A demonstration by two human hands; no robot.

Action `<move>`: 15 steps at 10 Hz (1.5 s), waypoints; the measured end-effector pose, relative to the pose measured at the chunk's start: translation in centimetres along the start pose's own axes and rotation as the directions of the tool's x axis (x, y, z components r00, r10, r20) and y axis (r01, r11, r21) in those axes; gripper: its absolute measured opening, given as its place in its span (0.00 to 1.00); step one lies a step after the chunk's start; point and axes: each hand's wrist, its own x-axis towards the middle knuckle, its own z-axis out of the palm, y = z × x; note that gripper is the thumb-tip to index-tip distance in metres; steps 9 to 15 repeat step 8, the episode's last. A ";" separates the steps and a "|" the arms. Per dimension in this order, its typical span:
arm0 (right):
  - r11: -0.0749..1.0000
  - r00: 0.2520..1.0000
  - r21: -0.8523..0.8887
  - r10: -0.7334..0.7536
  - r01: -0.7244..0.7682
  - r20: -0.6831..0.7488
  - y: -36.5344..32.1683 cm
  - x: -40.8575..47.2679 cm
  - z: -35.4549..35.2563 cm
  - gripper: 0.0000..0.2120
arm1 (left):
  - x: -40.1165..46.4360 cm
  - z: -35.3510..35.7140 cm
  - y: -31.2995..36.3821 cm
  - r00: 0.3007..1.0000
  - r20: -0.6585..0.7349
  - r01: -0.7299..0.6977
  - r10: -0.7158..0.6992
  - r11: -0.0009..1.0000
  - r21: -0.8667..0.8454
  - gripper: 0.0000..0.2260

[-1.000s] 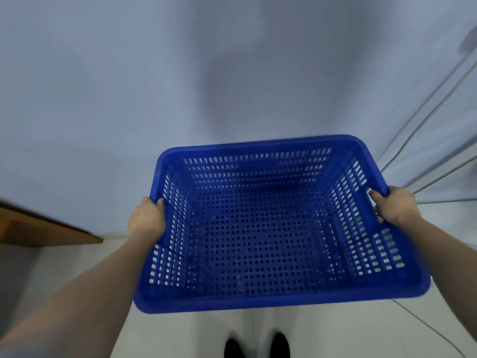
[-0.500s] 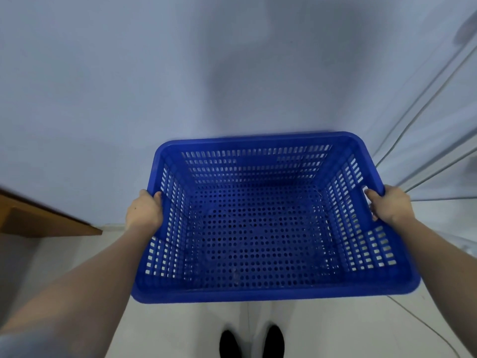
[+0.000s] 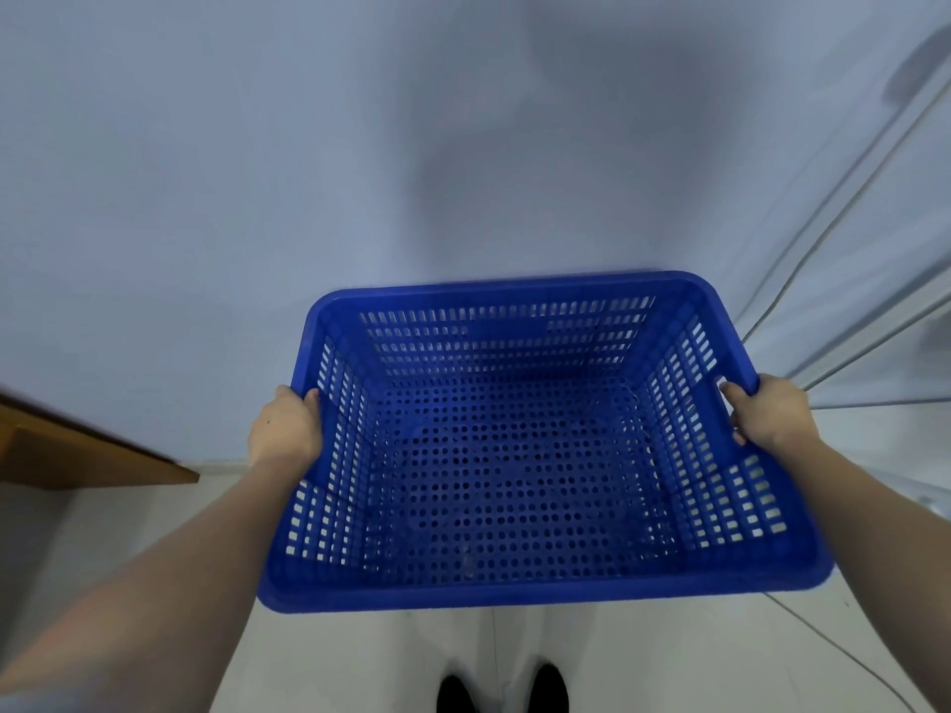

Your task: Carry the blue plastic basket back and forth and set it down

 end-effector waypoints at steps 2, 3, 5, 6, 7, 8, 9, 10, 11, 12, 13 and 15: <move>0.995 1.000 -0.095 -0.010 0.010 0.002 0.5 -0.3 0.1 0.23 | -0.8 -0.4 -0.3 0.997 0.062 0.034 -0.034 0.999 -0.001 0.15; 0.981 0.999 -0.194 -0.019 0.028 0.046 0.5 -0.4 -0.2 0.23 | -0.9 -0.9 -0.7 0.984 0.175 0.024 -0.022 1.000 -0.010 0.16; 0.952 0.990 -0.276 -0.115 0.133 0.081 -1.2 -2.4 -1.3 0.26 | -3.4 -3.1 -0.9 0.980 0.144 -0.168 0.137 0.958 0.235 0.24; 0.912 0.957 -0.293 -0.268 0.288 0.108 -2.5 -2.6 -2.5 0.29 | -4.3 -4.9 0.1 0.947 0.129 -0.320 0.295 0.905 0.279 0.23; 0.871 0.916 -0.284 -0.378 0.402 0.137 -4.8 -3.0 -3.6 0.32 | -5.4 -6.9 2.1 0.894 0.136 -0.449 0.428 0.843 0.296 0.21; 0.817 0.873 -0.310 -0.444 0.487 0.202 -8.2 -4.6 -4.9 0.37 | -6.5 -8.5 4.7 0.867 0.149 -0.498 0.476 0.819 0.285 0.24; 0.817 0.873 -0.310 -0.444 0.487 0.202 -8.2 -4.6 -4.9 0.37 | -6.5 -8.5 4.7 0.867 0.149 -0.498 0.476 0.819 0.285 0.24; 0.817 0.873 -0.310 -0.444 0.487 0.202 -8.2 -4.6 -4.9 0.37 | -6.5 -8.5 4.7 0.867 0.149 -0.498 0.476 0.819 0.285 0.24; 0.817 0.873 -0.310 -0.444 0.487 0.202 -8.2 -4.6 -4.9 0.37 | -6.5 -8.5 4.7 0.867 0.149 -0.498 0.476 0.819 0.285 0.24; 0.817 0.873 -0.310 -0.444 0.487 0.202 -8.2 -4.6 -4.9 0.37 | -6.5 -8.5 4.7 0.867 0.149 -0.498 0.476 0.819 0.285 0.24; 0.817 0.873 -0.310 -0.444 0.487 0.202 -8.2 -4.6 -4.9 0.37 | -6.5 -8.5 4.7 0.867 0.149 -0.498 0.476 0.819 0.285 0.24; 0.817 0.873 -0.310 -0.444 0.487 0.202 -8.2 -4.6 -4.9 0.37 | -6.5 -8.5 4.7 0.867 0.149 -0.498 0.476 0.819 0.285 0.24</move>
